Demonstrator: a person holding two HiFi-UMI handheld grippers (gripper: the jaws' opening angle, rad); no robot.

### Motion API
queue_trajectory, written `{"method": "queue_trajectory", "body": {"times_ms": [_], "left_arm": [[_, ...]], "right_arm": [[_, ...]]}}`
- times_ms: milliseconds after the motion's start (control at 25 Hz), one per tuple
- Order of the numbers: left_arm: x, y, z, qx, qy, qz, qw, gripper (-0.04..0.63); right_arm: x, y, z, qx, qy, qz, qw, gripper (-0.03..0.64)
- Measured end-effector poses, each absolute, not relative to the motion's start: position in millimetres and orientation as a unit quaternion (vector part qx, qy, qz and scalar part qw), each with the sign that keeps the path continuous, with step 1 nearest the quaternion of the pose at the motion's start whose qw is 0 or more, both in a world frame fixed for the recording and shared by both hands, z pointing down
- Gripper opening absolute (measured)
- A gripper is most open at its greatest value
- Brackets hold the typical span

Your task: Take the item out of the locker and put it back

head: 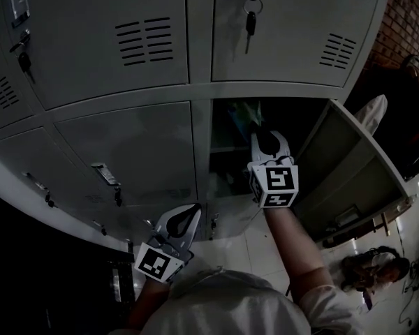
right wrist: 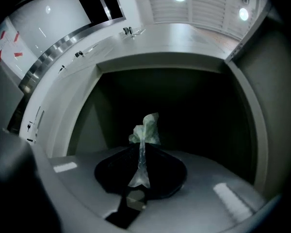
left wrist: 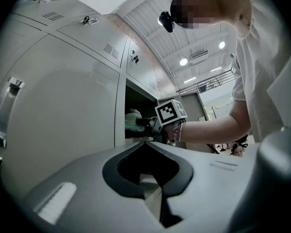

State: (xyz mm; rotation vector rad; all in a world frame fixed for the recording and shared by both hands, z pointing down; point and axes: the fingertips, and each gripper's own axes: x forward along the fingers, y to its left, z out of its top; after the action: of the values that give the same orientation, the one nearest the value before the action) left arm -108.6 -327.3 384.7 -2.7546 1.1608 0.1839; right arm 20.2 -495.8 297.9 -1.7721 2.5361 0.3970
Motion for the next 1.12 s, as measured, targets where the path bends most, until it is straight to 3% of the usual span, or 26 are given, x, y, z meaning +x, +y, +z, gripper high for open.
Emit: {"method": "queue_trajectory", "body": {"times_ms": [280,520,680,760,880,1040,1120], "left_arm": [[-116.3,-335.8,395.1,-0.912,0.403,0.059,0.049,-0.031],[-114.7,-341.4,397.0,-0.912,0.404,0.057,0.045,-0.031],[-112.5,-343.5,394.6,-0.915,0.397,0.057,0.048,-0.031],[-112.8,-344.0,394.3,-0.916,0.395,0.056,0.047,-0.031],[-114.6,-347.1,389.5,-0.915,0.396,0.062,0.055,-0.031],[-110.3,-341.4,385.8,-0.919,0.384,0.066,0.061,-0.031],[-107.5,-333.8,384.8,-0.922,0.376,0.068,0.062,-0.031]], "right_arm": [[15.5,-512.3,327.0,-0.571,0.814,0.106,-0.018,0.032],[18.0,-502.2,310.3,-0.563,0.818,0.118,0.023,0.221],[29.4,-467.1,284.1,-0.555,0.816,0.141,0.078,0.267],[28.8,-441.4,284.8,-0.537,0.826,0.146,0.087,0.253],[25.2,-403.0,315.2,-0.53,0.833,0.141,0.071,0.172],[17.0,-360.5,382.4,-0.533,0.84,0.094,0.029,-0.003],[10.7,-344.3,404.9,-0.53,0.845,0.069,0.013,-0.003]]}}
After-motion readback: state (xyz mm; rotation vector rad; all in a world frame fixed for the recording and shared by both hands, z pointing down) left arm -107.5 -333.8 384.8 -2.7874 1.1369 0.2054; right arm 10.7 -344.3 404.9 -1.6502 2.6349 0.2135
